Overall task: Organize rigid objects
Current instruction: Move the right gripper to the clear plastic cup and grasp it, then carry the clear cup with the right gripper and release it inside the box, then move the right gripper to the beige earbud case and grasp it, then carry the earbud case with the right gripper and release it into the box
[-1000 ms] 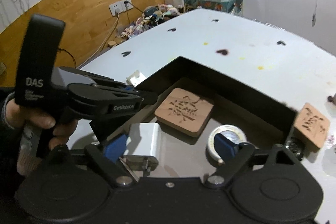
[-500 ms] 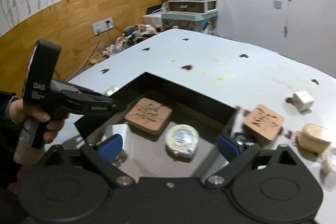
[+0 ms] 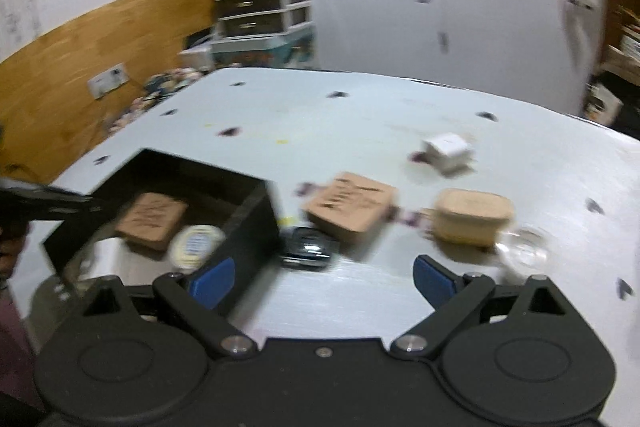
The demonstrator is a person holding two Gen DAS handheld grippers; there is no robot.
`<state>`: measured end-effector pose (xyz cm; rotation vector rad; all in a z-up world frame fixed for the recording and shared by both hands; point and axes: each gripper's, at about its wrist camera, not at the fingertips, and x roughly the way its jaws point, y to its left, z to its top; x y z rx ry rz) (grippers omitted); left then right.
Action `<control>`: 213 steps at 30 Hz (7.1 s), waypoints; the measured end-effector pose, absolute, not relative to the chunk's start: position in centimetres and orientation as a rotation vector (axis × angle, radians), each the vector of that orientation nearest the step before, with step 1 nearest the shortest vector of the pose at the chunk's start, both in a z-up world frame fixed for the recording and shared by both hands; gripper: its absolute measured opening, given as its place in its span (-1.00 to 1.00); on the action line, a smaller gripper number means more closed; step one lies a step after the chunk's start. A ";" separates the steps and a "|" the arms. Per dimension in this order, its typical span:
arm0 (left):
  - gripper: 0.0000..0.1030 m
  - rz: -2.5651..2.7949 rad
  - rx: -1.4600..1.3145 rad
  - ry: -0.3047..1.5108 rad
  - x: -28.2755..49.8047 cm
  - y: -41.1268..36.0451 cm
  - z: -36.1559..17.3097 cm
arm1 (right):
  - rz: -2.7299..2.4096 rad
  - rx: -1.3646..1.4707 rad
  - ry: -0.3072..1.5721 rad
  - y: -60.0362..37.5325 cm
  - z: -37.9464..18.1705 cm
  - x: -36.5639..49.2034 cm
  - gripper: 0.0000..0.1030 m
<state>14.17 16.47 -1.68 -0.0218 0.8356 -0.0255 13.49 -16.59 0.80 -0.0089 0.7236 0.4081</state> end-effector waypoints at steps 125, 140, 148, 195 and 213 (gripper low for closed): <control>-0.95 -0.039 -0.026 0.829 14.1 16.2 -2.0 | 0.729 -0.099 0.797 -4.6 2.0 13.9 0.53; -0.95 -0.039 -0.024 0.829 14.1 16.2 -2.0 | 0.526 -0.056 0.688 -13.3 2.0 13.5 0.95; -0.95 -0.039 -0.025 0.829 14.1 16.2 -2.0 | 0.330 -0.003 0.708 -17.8 -0.2 16.2 0.95; -0.95 -0.038 -0.027 0.830 14.1 16.7 -1.8 | 0.531 0.020 0.642 -16.1 2.1 17.5 0.69; -0.95 -0.041 -0.024 0.832 14.1 16.7 -1.8 | 1.119 -0.467 0.729 -6.3 2.9 14.3 0.70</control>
